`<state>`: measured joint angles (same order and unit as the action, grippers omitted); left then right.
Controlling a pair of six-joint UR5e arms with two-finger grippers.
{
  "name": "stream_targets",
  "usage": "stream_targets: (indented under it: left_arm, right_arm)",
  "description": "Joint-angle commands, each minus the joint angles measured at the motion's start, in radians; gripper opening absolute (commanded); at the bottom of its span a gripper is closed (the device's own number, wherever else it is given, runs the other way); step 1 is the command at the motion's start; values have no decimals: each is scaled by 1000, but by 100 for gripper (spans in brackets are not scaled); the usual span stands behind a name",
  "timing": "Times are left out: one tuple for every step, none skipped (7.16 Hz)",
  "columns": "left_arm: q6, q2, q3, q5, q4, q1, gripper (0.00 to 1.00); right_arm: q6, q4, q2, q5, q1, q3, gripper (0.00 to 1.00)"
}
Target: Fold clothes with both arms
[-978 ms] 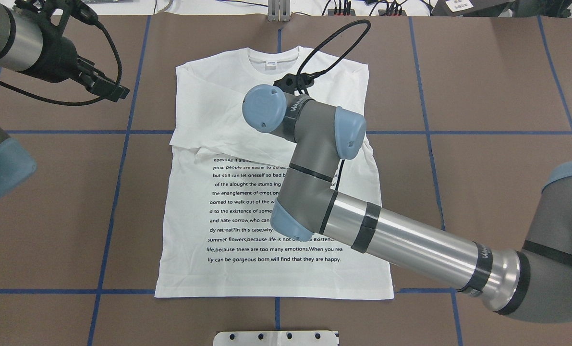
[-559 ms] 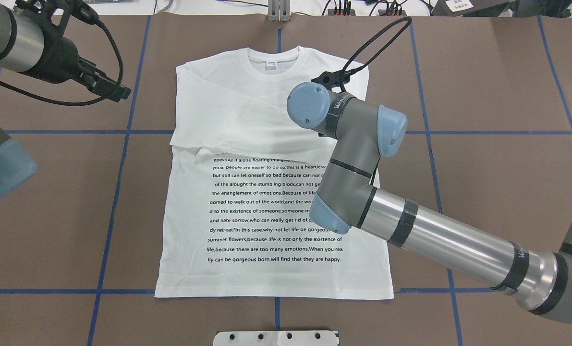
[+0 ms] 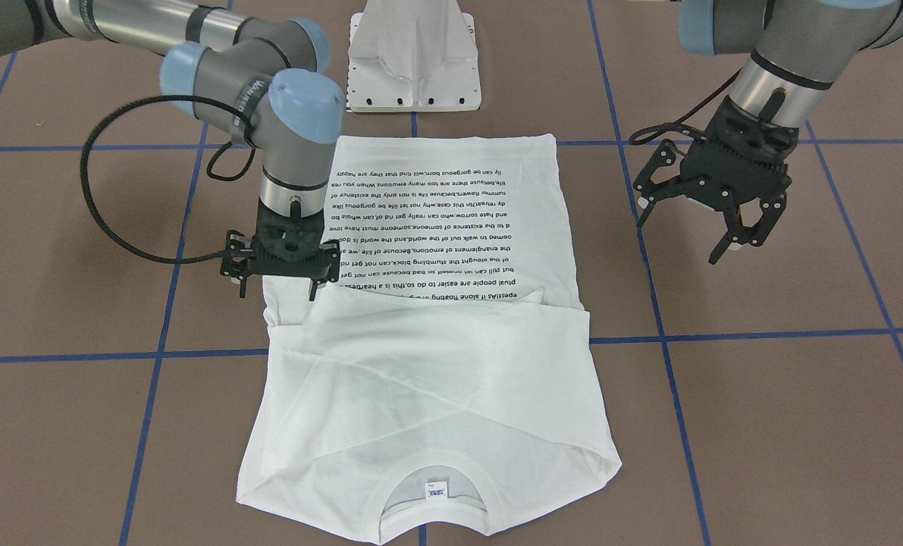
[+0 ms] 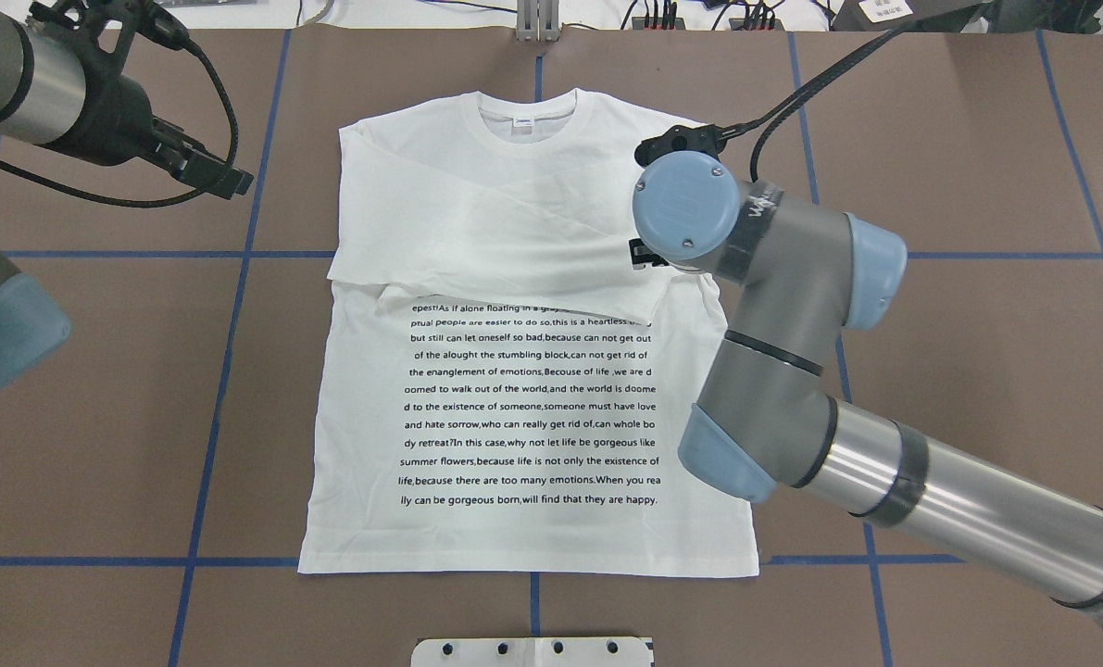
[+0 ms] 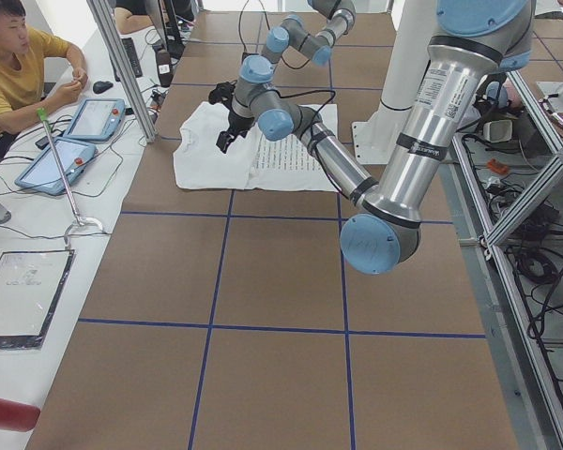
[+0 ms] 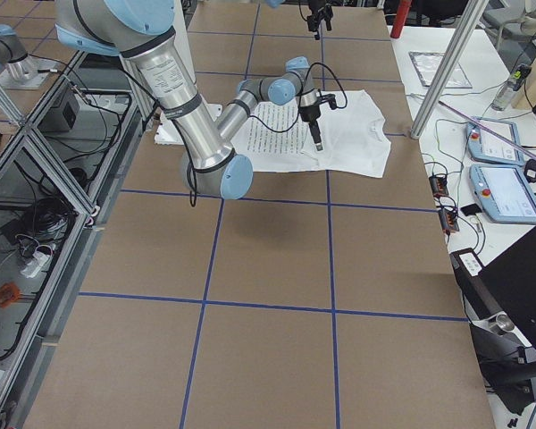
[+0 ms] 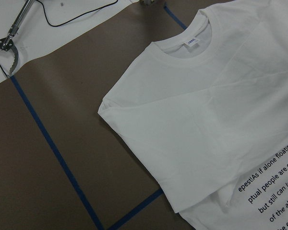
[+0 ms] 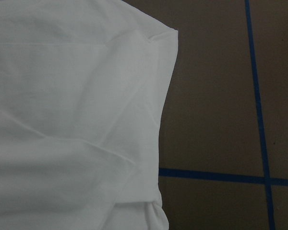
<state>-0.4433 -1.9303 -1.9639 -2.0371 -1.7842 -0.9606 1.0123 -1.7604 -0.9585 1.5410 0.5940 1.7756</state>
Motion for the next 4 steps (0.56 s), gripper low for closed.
stream_targets:
  left_arm:
    - [-244, 61, -86, 32, 2, 104, 100]
    - [-387, 101, -154, 140, 2, 220, 100]
    - [-537, 135, -186, 203, 2, 332, 100]
    - [-625, 145, -193, 256, 2, 415, 100]
  right_arm:
    - [63, 2, -138, 48, 1, 290, 100]
    - [153, 27, -160, 59, 1, 323, 100]
    - [243, 130, -227, 67, -14, 337, 100]
    - [317, 294, -329, 64, -48, 344, 100]
